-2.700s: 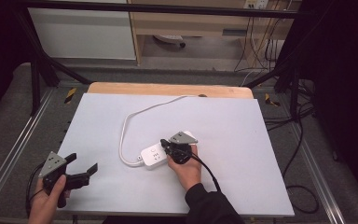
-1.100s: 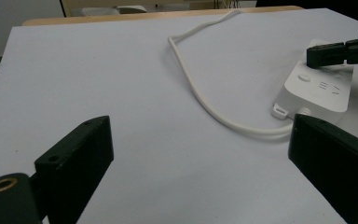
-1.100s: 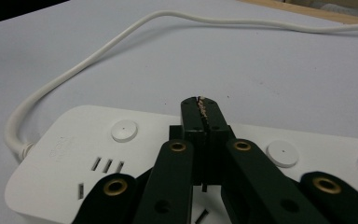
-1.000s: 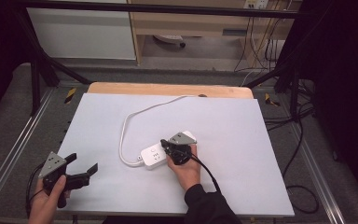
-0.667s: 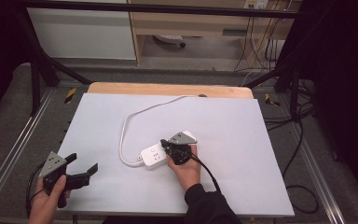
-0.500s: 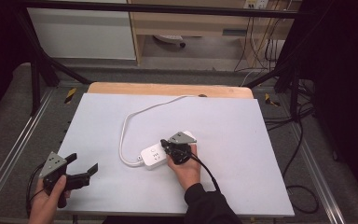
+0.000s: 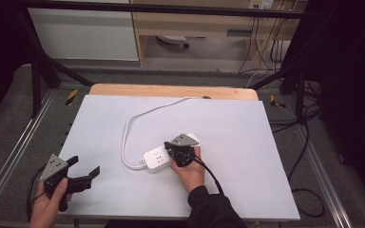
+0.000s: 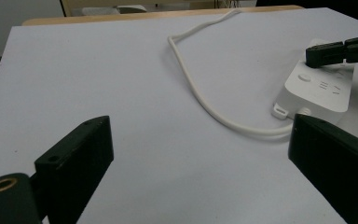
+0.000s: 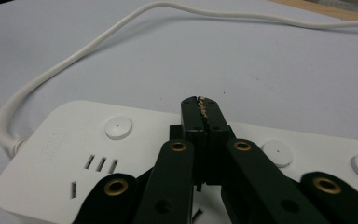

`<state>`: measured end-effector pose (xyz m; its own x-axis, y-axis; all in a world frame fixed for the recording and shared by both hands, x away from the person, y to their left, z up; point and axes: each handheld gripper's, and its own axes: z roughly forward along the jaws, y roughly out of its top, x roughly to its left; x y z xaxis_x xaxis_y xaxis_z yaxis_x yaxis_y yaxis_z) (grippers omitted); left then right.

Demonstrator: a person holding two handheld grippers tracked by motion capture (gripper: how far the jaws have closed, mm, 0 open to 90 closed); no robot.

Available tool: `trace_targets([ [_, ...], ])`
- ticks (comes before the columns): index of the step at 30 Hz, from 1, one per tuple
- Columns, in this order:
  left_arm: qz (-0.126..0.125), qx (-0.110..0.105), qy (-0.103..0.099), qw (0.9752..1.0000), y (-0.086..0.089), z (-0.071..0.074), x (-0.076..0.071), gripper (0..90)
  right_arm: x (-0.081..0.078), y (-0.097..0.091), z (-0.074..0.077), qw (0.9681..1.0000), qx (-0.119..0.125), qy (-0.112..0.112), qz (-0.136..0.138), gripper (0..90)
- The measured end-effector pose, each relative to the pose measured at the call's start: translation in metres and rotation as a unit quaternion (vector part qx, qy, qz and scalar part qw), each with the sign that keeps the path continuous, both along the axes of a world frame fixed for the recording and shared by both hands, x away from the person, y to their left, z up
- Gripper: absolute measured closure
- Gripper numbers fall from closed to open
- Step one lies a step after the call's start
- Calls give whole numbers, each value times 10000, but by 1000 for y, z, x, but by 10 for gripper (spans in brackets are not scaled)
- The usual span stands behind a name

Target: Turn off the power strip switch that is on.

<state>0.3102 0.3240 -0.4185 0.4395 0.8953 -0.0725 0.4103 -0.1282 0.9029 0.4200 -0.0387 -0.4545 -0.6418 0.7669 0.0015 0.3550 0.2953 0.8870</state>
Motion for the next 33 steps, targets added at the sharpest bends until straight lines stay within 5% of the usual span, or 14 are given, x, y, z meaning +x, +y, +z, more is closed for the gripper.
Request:
trace_targets([
  [33, 3, 5, -20, 10000, 1, 0, 1, 63, 1, -1, 1, 9995, 206, 198, -131, 900],
])
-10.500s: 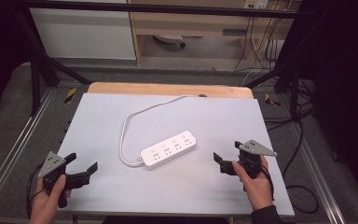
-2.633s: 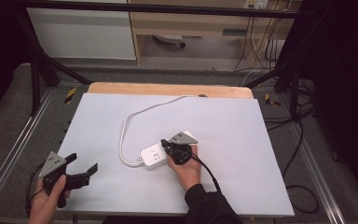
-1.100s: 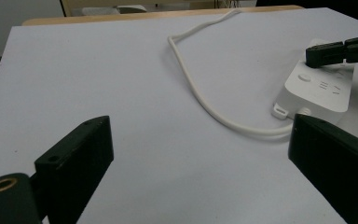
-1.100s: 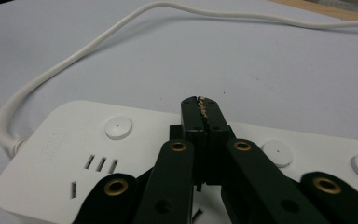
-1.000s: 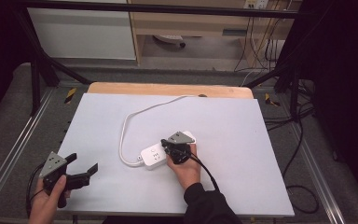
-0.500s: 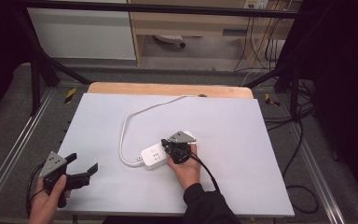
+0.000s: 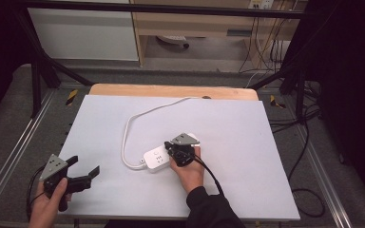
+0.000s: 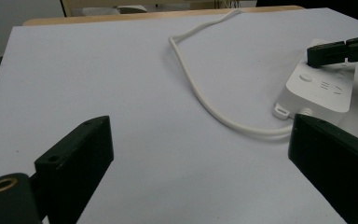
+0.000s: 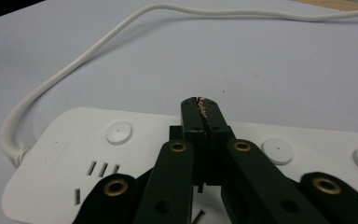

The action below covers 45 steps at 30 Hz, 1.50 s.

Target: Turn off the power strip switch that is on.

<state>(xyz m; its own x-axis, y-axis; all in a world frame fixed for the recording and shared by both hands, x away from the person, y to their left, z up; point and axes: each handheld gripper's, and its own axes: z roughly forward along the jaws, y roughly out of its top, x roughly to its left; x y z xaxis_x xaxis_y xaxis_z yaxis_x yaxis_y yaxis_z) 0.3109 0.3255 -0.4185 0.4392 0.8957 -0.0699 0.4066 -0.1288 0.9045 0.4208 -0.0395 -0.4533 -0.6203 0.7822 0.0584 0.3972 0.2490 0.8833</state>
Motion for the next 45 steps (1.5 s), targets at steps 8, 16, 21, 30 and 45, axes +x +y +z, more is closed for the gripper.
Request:
trace_targets([
  [8, -4, -27, -12, 10000, 1, 0, 0, 63, 0, -2, 3, 9993, 332, 169, -95, 900],
  [16, 1, -41, -4, 10000, 2, 0, 0, 63, 1, -7, 12, 9991, 403, -36, -90, 880],
  [21, -1, -23, 0, 10000, 2, 0, 0, 63, 1, -14, 20, 9994, 337, -61, -53, 793],
  [30, 1, -30, 17, 10000, 2, 0, 0, 63, 3, -25, 33, 9993, 338, -145, -4, 411],
  [45, -8, -14, 30, 10000, 2, -1, 0, 63, 2, -46, 52, 9997, 114, -14, -219, 43],
])
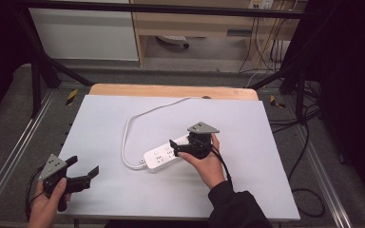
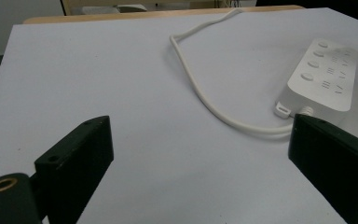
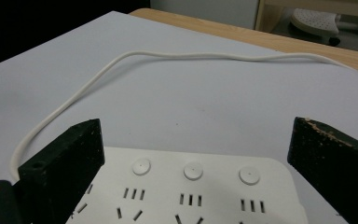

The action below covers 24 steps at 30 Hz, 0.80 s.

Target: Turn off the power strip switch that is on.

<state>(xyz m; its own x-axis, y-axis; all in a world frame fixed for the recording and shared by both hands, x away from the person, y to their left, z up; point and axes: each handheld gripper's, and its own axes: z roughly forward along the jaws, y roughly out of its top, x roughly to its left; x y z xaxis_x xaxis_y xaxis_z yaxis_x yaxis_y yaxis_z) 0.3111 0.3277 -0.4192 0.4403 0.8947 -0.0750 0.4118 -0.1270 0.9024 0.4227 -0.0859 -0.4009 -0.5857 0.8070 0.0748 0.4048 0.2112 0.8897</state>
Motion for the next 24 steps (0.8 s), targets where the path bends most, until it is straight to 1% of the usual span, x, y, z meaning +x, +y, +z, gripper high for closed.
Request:
trace_targets([
  [2, 3, 0, -1, 10000, 0, 0, 0, 63, -1, -4, 2, 10000, -8, 31, 9, 41],
  [4, 4, 3, -3, 10000, 0, 0, 0, 63, -2, -9, 5, 10000, -30, 0, 31, 41],
  [7, 7, 8, -2, 10000, 0, 0, 0, 63, -5, -18, 8, 10000, 9, -48, 64, 40],
  [10, 14, 10, -1, 10000, 0, 0, 0, 63, -6, -28, 11, 10000, 28, -83, 35, 40],
  [16, 14, 13, 4, 10000, 0, 0, 0, 62, -10, -48, 15, 9998, 71, -141, -91, 42],
  [19, 15, 9, 6, 10000, 0, 0, 0, 60, -12, -59, 18, 9993, 98, -269, -233, 49],
  [24, 22, 5, 7, 10000, 0, 0, 0, 57, -16, -77, 21, 9990, 131, -291, -323, 44],
])
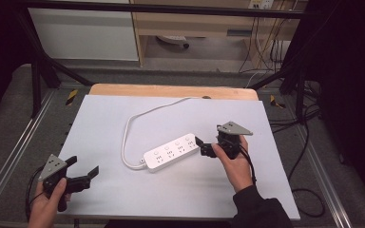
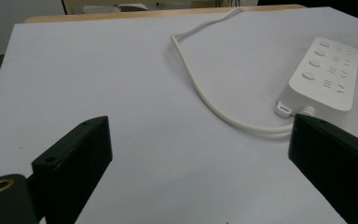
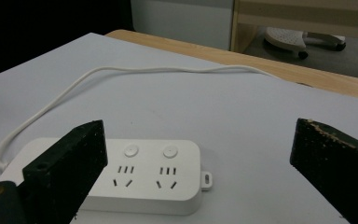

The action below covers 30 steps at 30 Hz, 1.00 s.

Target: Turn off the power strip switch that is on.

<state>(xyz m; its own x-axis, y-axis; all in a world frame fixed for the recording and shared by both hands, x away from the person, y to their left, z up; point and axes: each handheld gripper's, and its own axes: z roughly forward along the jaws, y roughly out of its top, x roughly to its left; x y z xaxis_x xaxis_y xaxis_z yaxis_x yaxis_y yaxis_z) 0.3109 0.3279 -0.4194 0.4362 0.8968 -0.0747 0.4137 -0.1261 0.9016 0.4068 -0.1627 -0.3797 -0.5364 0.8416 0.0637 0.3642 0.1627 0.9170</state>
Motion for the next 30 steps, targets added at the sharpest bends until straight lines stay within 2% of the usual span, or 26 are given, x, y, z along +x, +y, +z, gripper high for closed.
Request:
trace_targets([
  [10, 11, 4, 4, 10000, 0, 0, 0, 55, -9, -36, 5, 9996, -29, -209, -177, 53],
  [14, 13, 14, 2, 10000, 0, 0, 0, 55, -13, -52, 5, 9991, 65, -257, -326, 56],
  [23, 22, 15, 0, 10000, 0, 0, 0, 55, -21, -87, -1, 9975, 192, -254, -631, 56],
  [30, 19, 32, 5, 10000, -1, 0, 0, 55, -28, -106, -9, 9963, 223, -194, -805, 56],
])
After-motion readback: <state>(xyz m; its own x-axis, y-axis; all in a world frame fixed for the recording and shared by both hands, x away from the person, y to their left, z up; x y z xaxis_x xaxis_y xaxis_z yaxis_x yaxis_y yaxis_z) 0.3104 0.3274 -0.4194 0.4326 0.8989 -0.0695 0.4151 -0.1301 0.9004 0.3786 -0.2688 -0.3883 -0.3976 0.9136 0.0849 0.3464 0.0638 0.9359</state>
